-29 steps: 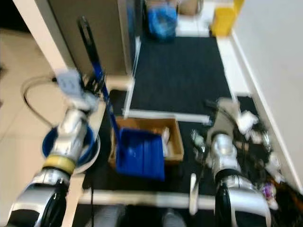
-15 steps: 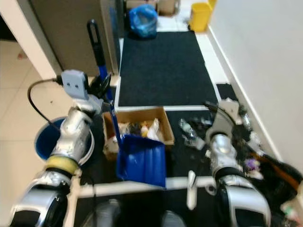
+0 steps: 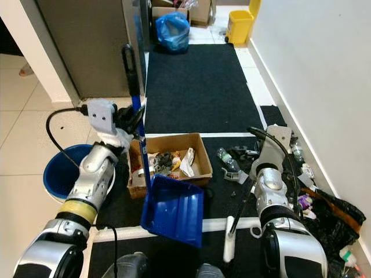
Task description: Sweep floor
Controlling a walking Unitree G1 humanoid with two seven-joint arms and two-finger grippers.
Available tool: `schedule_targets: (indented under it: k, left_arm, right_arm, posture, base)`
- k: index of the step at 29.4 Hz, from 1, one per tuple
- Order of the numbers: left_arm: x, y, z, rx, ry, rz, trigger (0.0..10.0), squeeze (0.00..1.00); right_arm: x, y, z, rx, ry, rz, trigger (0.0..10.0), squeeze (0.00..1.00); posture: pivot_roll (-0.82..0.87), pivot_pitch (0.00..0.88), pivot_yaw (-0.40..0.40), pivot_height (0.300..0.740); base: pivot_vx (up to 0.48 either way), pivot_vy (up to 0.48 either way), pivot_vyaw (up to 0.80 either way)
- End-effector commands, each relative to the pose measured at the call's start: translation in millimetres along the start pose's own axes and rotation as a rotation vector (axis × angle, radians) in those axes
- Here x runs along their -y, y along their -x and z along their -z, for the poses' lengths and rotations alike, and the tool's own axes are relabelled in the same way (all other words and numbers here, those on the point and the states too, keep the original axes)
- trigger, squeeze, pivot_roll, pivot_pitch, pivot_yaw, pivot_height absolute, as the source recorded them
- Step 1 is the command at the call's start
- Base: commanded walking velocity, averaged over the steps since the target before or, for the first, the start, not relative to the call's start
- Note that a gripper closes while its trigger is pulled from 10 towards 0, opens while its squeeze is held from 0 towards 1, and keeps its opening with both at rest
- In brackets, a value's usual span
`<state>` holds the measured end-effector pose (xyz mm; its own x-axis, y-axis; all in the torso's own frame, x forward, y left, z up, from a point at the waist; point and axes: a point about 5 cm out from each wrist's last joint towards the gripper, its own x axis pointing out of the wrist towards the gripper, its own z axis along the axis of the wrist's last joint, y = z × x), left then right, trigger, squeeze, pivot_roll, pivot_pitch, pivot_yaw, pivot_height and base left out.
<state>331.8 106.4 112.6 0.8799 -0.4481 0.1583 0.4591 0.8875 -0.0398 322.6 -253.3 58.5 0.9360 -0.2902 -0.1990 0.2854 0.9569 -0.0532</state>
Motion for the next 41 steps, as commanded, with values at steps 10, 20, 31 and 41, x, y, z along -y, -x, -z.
schedule_targets:
  k: [10, 20, 31, 41]
  left_arm:
    - [7.5, 16.6, 31.1, -0.117, 0.05, 0.024, 10.0, 0.0]
    - [6.5, 23.3, 38.4, -0.144, 0.051, 0.021, 10.0, 0.0]
    - [2.4, 32.3, 51.3, -0.205, 0.02, 0.017, 10.0, 0.0]
    - [3.6, 38.6, 59.9, -0.245, -0.013, 0.029, 10.0, 0.0]
  right_arm:
    - [0.4, -1.7, -3.8, 0.007, 0.025, -0.008, 10.0, 0.0]
    - [-3.4, -2.5, -5.2, 0.01, 0.031, -0.022, 10.0, 0.0]
    - [-4.6, -1.7, -3.9, 0.011, 0.054, -0.024, 10.0, 0.0]
    - [-2.6, -1.7, -4.6, 0.017, 0.065, -0.019, 10.0, 0.0]
  posture:
    - [0.12, 0.0, 0.002, 0.74]
    - [0.13, 0.0, -0.001, 0.74]
    - [0.13, 0.005, -0.002, 0.74]
    - [0.13, 0.006, -0.004, 0.74]
  base:
    - [0.0, -0.396, 0.0]
    - [0.0, -0.48, 0.0]
    - [0.0, -0.48, 0.0]
    - [0.0, -0.43, 0.0]
